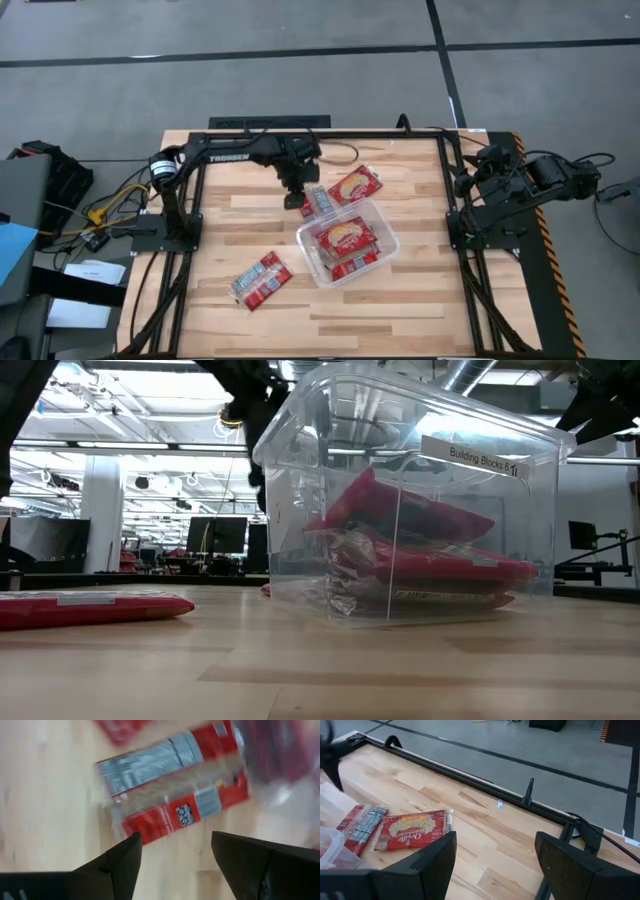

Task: Sort popcorn bags into baskets
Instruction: Put the red popcorn pack into the transparent container

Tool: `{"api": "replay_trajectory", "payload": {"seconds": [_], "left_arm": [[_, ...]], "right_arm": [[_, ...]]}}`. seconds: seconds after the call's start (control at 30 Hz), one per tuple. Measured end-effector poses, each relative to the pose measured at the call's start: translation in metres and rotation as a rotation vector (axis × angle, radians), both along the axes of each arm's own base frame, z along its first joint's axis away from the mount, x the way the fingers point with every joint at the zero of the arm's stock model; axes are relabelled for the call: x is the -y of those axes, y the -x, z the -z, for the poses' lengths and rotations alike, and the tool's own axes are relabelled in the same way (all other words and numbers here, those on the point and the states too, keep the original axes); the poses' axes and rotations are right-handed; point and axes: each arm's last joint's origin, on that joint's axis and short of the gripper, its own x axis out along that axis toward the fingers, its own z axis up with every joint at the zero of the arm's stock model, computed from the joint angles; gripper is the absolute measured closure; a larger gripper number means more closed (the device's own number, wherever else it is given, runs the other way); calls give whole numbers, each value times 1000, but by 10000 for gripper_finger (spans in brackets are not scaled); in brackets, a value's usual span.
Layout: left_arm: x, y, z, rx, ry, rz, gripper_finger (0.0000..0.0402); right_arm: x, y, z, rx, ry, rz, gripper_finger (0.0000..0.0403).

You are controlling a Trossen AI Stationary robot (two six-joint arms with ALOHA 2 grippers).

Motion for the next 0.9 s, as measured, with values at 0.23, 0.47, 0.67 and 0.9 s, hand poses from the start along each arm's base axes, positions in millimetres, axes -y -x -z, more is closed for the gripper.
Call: {"api": "replay_trajectory", "payload": {"seconds": [0.23,0.47,0.67,0.9], "left_arm": [[11,-8,27,74,-282,281,181],[14,-9,40,172,-288,424,181],[15,-9,54,172,-291,522,181],[10,-19,79,172,-306,536,181]], "right_arm": [[0,0,0,2,0,1,107],[0,0,0,10,-1,3,107],[0,0,0,10,-1,3,107],[0,0,0,35,-17,18,107]]}}
